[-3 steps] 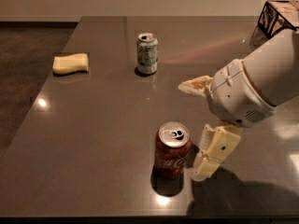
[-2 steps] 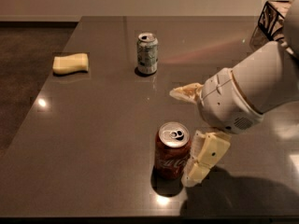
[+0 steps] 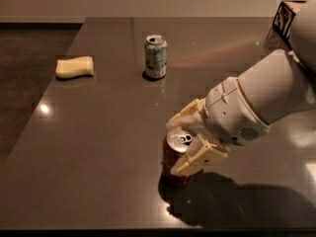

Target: Knock coke can over

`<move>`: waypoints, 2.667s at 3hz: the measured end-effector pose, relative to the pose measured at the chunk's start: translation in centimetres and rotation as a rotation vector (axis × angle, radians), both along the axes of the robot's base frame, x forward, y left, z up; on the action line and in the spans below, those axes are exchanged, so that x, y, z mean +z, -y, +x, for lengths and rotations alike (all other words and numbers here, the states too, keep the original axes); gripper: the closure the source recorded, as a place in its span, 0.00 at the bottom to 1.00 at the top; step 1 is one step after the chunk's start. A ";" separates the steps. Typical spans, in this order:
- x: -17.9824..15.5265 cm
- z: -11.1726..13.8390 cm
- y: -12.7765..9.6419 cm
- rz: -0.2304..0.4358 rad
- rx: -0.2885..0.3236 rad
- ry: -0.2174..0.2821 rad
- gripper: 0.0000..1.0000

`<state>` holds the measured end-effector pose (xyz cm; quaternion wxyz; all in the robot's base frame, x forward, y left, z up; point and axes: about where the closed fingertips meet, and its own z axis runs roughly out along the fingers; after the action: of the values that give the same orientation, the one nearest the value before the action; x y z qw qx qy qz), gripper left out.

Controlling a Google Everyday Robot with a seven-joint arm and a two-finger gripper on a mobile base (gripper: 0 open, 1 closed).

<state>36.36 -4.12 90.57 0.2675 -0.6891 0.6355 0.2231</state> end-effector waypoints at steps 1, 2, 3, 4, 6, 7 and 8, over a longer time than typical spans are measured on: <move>0.6 0.6 0.0 -0.020 -0.008 -0.030 0.64; 1.6 2.3 0.5 -0.100 -0.045 -0.065 0.88; 2.4 4.7 1.0 -0.247 -0.092 -0.081 1.00; 2.1 6.8 1.1 -0.408 -0.113 -0.074 1.00; 0.4 10.4 -0.2 -0.610 -0.110 -0.056 0.82; -0.8 11.4 -1.6 -0.686 -0.084 -0.040 0.58; -1.7 12.2 -2.3 -0.737 -0.059 -0.028 0.35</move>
Offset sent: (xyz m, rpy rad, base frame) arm 0.0539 -0.0182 0.0242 -0.2534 0.1311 -0.1291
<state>48.52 -1.79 88.90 -0.0013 -0.7174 0.6964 -0.0192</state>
